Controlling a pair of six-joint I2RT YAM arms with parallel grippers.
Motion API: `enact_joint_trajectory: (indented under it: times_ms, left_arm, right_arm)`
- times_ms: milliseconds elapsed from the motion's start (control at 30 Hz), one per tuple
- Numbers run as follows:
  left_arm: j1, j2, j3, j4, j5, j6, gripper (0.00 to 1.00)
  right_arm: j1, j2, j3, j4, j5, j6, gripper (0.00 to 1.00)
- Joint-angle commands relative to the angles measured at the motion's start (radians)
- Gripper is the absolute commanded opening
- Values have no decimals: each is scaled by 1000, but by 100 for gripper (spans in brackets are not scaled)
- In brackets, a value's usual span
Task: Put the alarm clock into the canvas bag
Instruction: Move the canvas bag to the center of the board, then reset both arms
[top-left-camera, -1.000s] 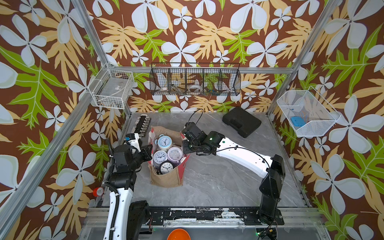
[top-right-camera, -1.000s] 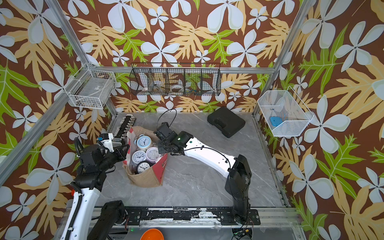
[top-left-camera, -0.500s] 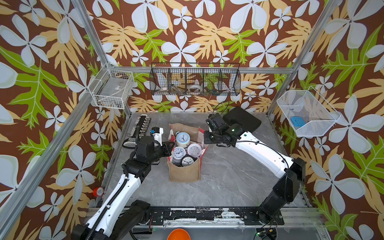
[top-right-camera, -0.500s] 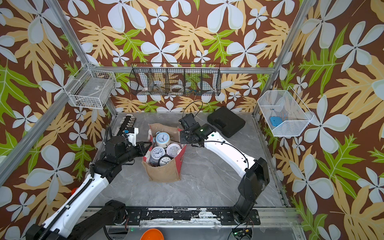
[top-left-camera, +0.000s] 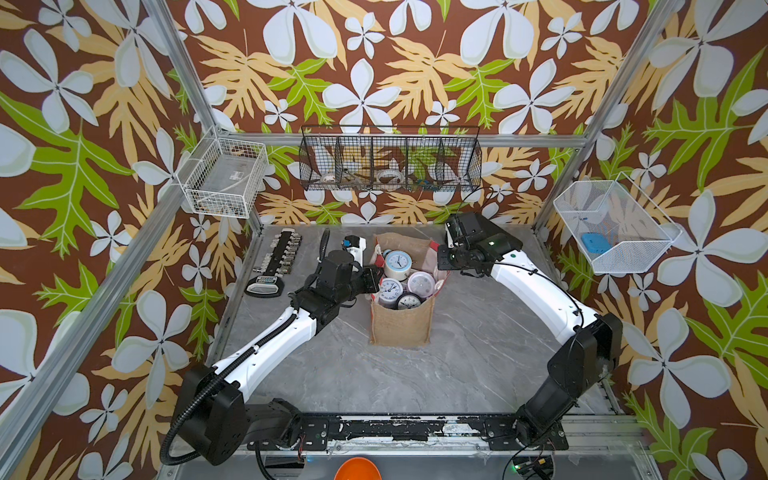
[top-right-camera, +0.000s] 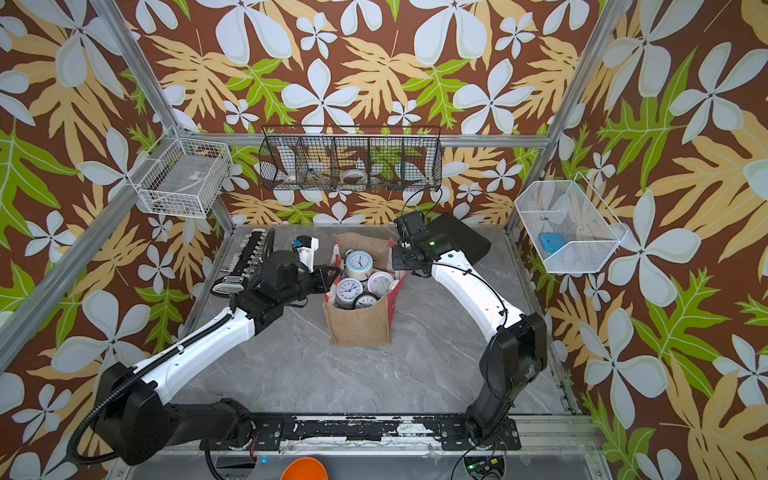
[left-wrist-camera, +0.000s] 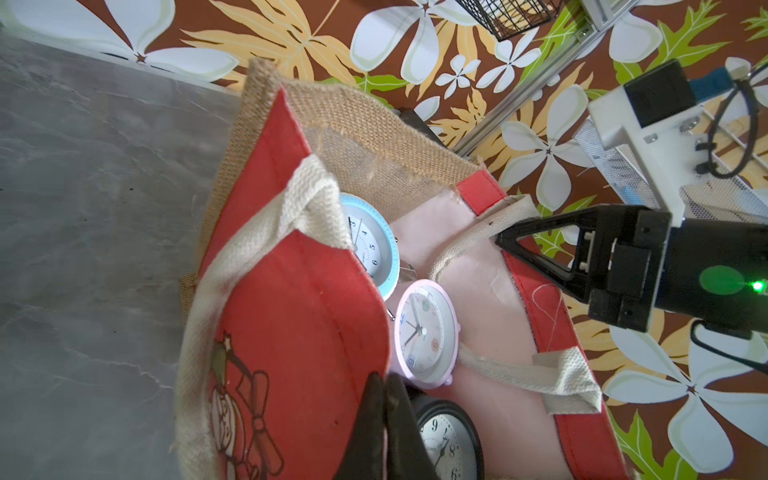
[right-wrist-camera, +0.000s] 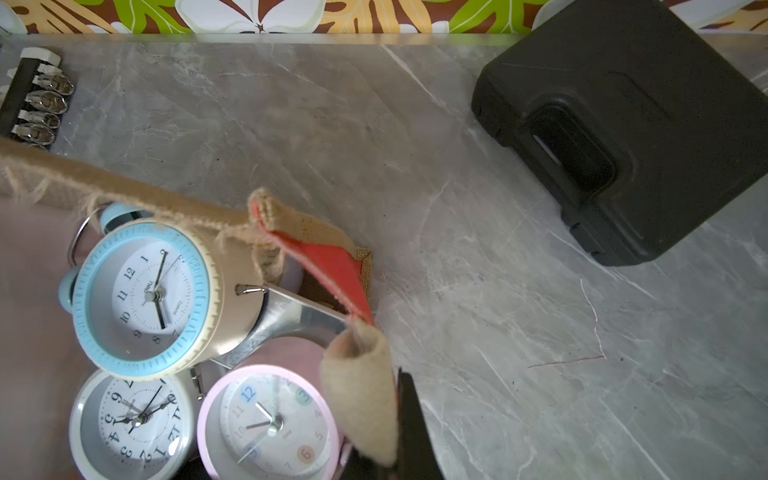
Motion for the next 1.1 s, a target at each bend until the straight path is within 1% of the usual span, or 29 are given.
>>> enact_joint_trajectory:
  times_ms: [0,67,133,200,267,333,367,467,500,533,567,600,633,700,733,833,900,967,1000,1033,1067]
  left_arm:
    - [-1,-10,39,71,4,22,10]
    - [-1,-27,56,24,-32,51,19]
    - [2,-57,71,-36,-102,72,34]
    - [5,-91,78,-79,-147,101,42]
    - [13,-127,83,-119,-193,131,50]
    - [28,-167,79,-163,-255,155,59]
    - [43,-183,71,-174,-279,163,62]
    - [96,-238,17,-197,-361,186,71]
    - [118,-254,-5,-201,-388,189,74]
    - [135,-265,-26,-207,-407,192,86]
    - [147,-274,-46,-207,-424,194,95]
    - [155,-280,-66,-207,-459,195,99]
    - [156,-286,-87,-205,-498,191,100]
    - [155,-295,-137,-185,-555,179,100]
    - [156,-299,-166,-167,-582,169,100]
    - [156,-308,-263,-103,-673,134,100]
    - [154,-317,-340,-28,-734,131,100]
    - [154,-331,-425,71,-802,152,100]
    - [156,-338,-471,127,-845,164,99]
    - [156,-345,-517,193,-877,190,99]
    - [156,-352,-573,274,-906,227,99]
  right_arm:
    - [0,7,38,9,21,-57,4]
    - [-2,-9,41,9,17,-67,19]
    - [-3,-38,35,13,21,-93,40]
    - [-5,-64,37,2,54,-112,55]
    - [-14,-97,30,-7,91,-125,63]
    - [-34,-142,7,-10,121,-133,69]
    - [-45,-164,-11,-5,133,-138,72]
    - [-96,-254,-117,38,183,-148,83]
    - [-118,-287,-167,63,204,-147,89]
    - [-141,-321,-224,92,214,-147,95]
    - [-165,-350,-274,119,214,-141,100]
    - [-189,-383,-341,155,214,-136,99]
    - [-209,-414,-408,196,223,-132,100]
    - [-230,-462,-521,254,275,-121,100]
    - [-232,-488,-582,298,325,-121,100]
    - [-234,-542,-764,452,425,-125,100]
    - [-235,-549,-867,558,518,-127,100]
    - [-242,-529,-952,667,580,-152,100]
    - [-248,-515,-980,715,578,-169,100]
    - [-253,-495,-1006,767,556,-200,100]
    - [-254,-474,-1031,821,560,-217,100]
